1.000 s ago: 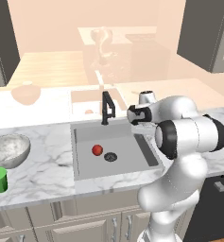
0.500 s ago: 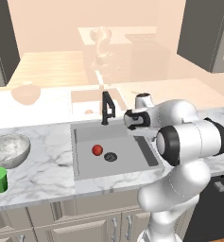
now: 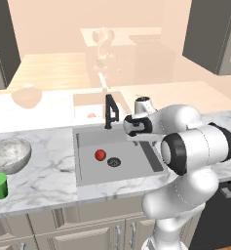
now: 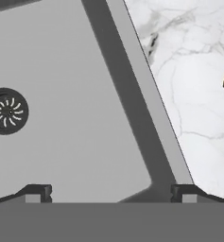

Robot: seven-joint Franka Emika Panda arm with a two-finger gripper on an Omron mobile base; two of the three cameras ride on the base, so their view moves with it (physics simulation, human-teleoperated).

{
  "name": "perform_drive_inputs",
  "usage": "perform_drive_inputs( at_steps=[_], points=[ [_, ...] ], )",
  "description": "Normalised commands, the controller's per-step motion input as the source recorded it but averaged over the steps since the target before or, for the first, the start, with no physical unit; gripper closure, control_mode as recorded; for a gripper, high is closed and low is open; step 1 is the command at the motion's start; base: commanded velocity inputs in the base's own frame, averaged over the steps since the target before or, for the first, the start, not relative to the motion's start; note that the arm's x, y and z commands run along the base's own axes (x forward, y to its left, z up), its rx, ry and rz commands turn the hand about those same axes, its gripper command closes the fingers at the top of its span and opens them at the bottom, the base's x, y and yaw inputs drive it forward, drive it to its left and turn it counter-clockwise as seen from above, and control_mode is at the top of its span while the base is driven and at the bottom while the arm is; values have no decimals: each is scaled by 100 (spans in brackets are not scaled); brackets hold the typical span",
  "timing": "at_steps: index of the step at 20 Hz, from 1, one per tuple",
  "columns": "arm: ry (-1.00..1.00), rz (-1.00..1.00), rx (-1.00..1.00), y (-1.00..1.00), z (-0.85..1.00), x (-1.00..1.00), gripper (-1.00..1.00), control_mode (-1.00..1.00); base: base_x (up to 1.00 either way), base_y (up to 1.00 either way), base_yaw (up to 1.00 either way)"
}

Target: Remove the onion and banana from the sink. Then move the bowl and cup from the counter to the sink for washing.

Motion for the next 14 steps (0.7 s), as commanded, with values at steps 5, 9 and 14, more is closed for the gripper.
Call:
perform_drive_inputs(
  at_steps=[5, 9, 14],
  points=[
    [-12, 15, 0, 20, 0, -5, -100, -100, 0, 0, 0],
    [-15, 15, 0, 21, 0, -5, -100, -100, 0, 0, 0],
    [-10, 14, 0, 22, 0, -3, -100, -100, 0, 0, 0]
  ],
)
